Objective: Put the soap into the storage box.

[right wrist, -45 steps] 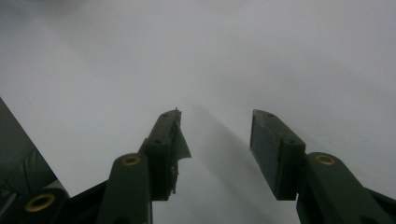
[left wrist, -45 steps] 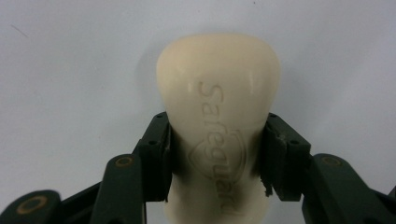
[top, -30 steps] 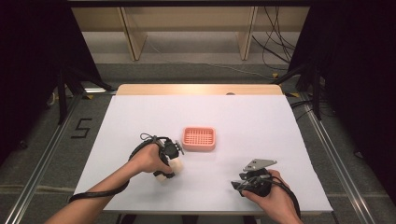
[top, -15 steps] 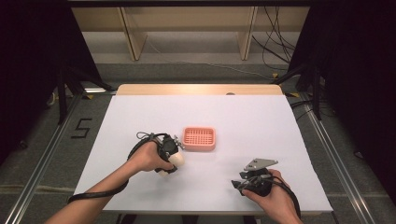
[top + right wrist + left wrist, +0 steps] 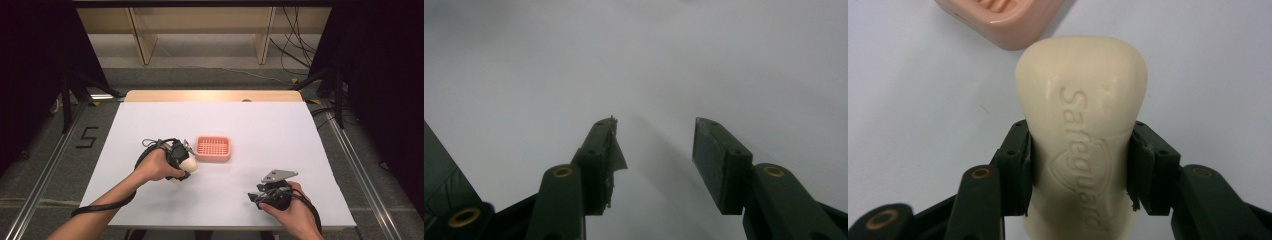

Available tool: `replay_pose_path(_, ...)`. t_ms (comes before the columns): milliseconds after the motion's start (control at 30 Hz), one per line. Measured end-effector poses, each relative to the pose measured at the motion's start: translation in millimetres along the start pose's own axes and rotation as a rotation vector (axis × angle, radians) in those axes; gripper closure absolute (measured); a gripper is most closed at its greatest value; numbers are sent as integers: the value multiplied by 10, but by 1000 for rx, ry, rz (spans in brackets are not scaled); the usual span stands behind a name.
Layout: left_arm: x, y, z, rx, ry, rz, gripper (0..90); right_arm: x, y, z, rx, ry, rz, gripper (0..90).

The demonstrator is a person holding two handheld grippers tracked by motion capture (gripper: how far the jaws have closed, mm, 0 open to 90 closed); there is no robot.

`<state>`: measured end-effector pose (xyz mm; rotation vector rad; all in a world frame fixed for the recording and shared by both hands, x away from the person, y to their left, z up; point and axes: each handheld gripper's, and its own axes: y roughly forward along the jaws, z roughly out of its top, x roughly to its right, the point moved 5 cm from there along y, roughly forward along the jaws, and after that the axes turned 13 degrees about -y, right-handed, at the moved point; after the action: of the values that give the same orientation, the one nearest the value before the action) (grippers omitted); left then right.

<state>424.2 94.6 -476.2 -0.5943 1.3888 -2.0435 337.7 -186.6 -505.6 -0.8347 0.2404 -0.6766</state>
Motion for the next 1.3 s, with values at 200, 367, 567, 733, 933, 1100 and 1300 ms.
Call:
replay_pose_path(200,-15,-9,32,26,-6,3,496,1,-6,-4,-9,-1,5,523)
replay_pose_path(367,-16,-20,60,44,-14,4,496,2,-6,-3,-8,-2,5,523)
replay_pose_path(567,-29,-26,106,73,-1,9,496,-2,-3,-6,-3,11,2,524)
replay_pose_path(733,-44,-33,134,86,2,11,496,0,-1,-7,-3,11,2,522)
replay_pose_path(933,-64,-32,153,92,-1,10,496,-10,-11,-2,-7,29,11,520)
replay_pose_path(1100,-75,-35,176,100,3,12,496,-1,-1,-7,-2,11,4,520)
replay_pose_path(1300,-76,-39,210,114,7,16,496,0,-7,-10,-11,9,8,520)
